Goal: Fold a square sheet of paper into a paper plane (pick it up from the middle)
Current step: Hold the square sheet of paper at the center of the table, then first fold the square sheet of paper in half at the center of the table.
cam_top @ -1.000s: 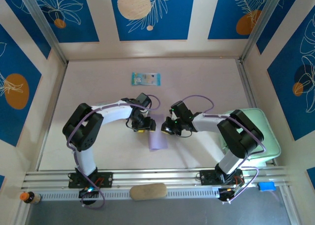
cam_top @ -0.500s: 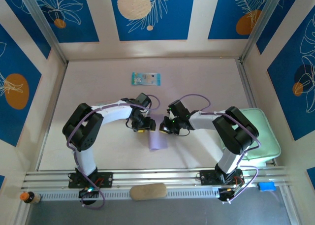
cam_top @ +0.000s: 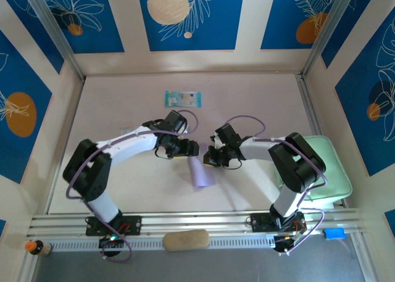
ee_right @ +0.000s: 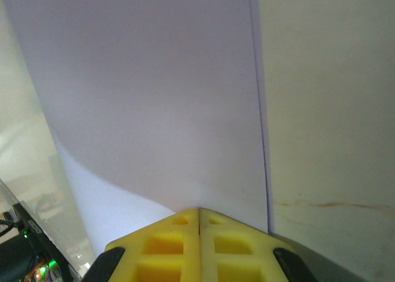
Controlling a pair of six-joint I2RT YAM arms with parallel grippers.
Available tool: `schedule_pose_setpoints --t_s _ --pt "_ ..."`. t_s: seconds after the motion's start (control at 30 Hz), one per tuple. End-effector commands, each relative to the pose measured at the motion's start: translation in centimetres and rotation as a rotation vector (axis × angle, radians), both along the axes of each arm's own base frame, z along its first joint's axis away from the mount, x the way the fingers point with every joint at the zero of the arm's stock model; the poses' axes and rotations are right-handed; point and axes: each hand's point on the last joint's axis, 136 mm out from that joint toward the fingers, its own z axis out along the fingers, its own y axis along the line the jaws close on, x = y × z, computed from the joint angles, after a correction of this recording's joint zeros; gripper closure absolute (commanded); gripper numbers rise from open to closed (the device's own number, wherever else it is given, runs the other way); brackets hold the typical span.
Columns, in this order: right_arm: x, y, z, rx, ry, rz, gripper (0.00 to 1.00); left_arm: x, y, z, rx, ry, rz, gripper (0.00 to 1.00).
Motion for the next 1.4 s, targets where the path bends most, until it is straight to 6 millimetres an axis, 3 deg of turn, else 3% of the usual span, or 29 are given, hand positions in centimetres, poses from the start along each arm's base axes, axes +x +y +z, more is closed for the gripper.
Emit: schedule_pose_setpoints --t_s 0.0,0.13,0.3,0.43,0.67,1.13,1.37 --pt "-1.6 -3.1 -1.9 -0.121 0.074 0.021 1.00 0.6 -0.6 2.4 -0.090 -0.048 0.008 0.33" --pt "-1.2 -3.7 -1.8 -0.110 0.082 -0.036 1.00 0.6 -1.9 3.2 -0.191 -0.039 -0.008 0.55" --pt "-2.1 -3.6 -2.3 -0.090 0.105 -0.056 1.00 0.6 -4.1 3.5 -0.338 -0.004 -0.023 0.99" --pt "-2.2 -3.8 -2.5 -0.092 0.108 -0.062 1.00 0.4 -5.5 3.3 -0.419 0.035 -0.042 1.00" --pt "-2.1 -3.8 -2.3 -0.089 0.103 -0.064 1.00 0.1 -5.6 0.4 -0.403 0.104 -0.031 1.00" --pt "-2.1 -3.7 -2.5 -0.086 0.108 -0.065 1.00 -1.0 -4.3 -4.5 -0.332 0.177 -0.014 1.00" --pt "-2.3 -3.8 -2.7 -0.087 0.114 -0.067 1.00 -1.8 -2.1 -6.9 -0.257 0.190 0.000 1.00"
